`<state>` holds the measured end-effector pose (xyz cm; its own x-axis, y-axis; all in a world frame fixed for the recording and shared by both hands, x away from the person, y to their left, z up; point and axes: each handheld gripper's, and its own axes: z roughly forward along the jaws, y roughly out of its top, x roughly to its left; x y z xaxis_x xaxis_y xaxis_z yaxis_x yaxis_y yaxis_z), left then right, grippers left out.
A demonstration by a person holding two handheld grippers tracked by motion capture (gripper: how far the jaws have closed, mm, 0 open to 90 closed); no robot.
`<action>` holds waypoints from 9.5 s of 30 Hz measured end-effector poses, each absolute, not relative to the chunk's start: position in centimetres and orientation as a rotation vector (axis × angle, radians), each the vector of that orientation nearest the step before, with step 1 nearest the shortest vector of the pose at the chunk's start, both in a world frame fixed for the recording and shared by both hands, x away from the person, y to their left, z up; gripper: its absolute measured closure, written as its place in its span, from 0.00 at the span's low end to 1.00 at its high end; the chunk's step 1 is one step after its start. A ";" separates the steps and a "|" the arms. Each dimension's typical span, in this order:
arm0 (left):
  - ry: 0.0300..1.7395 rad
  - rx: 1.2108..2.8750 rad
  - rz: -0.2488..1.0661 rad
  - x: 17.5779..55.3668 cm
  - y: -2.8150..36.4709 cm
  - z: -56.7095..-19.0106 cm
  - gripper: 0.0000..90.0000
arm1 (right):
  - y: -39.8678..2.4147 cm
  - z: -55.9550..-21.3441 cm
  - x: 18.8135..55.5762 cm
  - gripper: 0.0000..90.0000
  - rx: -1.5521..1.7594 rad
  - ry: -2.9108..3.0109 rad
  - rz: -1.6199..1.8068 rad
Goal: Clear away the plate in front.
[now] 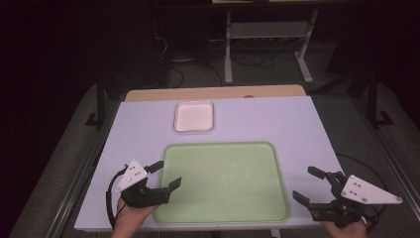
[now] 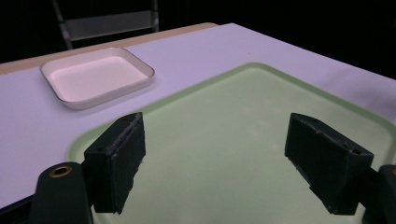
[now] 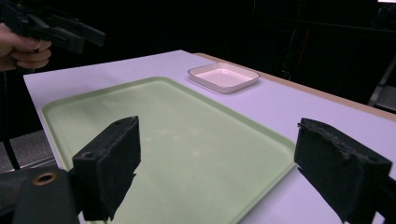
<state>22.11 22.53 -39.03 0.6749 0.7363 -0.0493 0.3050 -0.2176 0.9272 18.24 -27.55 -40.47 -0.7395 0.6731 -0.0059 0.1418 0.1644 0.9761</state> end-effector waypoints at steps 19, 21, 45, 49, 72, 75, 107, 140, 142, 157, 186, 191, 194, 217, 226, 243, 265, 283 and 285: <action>0.841 1.849 0.538 27.0 22.1 -37.4 0.22 | -27.6 -40.2 18.2 0.15 0.754 2.002 1.602; 0.841 1.861 0.536 27.7 22.0 -37.3 0.22 | -27.7 -40.2 18.2 0.15 0.759 2.000 1.605; 0.929 1.881 0.521 35.2 21.6 -36.9 0.26 | -28.5 -40.2 18.5 0.15 0.781 1.978 1.601; 0.947 1.888 0.519 36.5 21.5 -36.9 0.26 | -28.6 -40.2 18.5 0.15 0.785 1.977 1.599; 1.155 1.925 0.478 46.5 20.9 -38.2 0.29 | -28.4 -40.0 18.4 0.15 0.767 1.975 1.615; 1.173 1.944 0.485 47.4 20.6 -38.6 0.30 | -28.4 -40.1 18.5 0.15 0.768 1.976 1.614; 1.594 1.906 0.387 51.3 21.7 -43.5 0.74 | -28.6 -40.0 18.1 0.16 0.757 1.975 1.632; 1.792 1.672 0.248 51.7 21.5 -43.6 0.99 | -28.7 -39.9 17.8 0.16 0.755 1.959 1.678; 1.791 1.675 0.254 51.7 21.5 -43.5 0.99 | -28.7 -39.9 17.8 0.16 0.758 1.959 1.680; 1.784 1.552 0.237 50.9 21.7 -42.4 0.99 | -28.6 -40.0 18.0 0.16 0.760 1.964 1.679; 1.675 1.480 0.247 46.3 22.1 -38.9 0.98 | -29.3 -39.9 18.2 0.15 0.788 1.942 1.636; 1.658 1.482 0.242 45.7 21.8 -38.6 0.98 | -29.1 -40.0 18.2 0.15 0.786 1.957 1.620; 1.655 1.478 0.243 45.2 21.8 -38.4 0.98 | -28.9 -40.0 18.2 0.15 0.784 1.963 1.612; 1.587 1.476 0.215 42.2 22.1 -37.3 0.99 | -28.6 -39.9 18.3 0.15 0.782 1.950 1.589; 1.570 1.482 0.236 40.3 22.5 -37.1 0.98 | -28.5 -39.9 18.3 0.15 0.783 1.953 1.583; 1.542 1.469 0.201 37.4 22.7 -37.6 0.98 | -28.0 -39.9 18.4 0.15 0.780 1.958 1.572; 1.540 1.478 0.175 33.7 20.7 -38.8 0.98 | -27.7 -40.0 18.4 0.15 0.769 1.974 1.569; 1.556 1.483 0.170 31.2 19.9 -40.0 0.99 | -27.6 -39.9 18.2 0.15 0.767 1.978 1.569; 1.553 1.482 0.167 30.8 19.7 -40.0 0.98 | -27.6 -39.9 18.2 0.15 0.766 1.978 1.570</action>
<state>30.84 19.73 -39.97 0.1842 0.8344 -0.5195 0.7045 0.2565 0.6617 18.23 -27.62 -39.94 -0.7181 0.6950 -0.0368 0.1219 0.1776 0.9765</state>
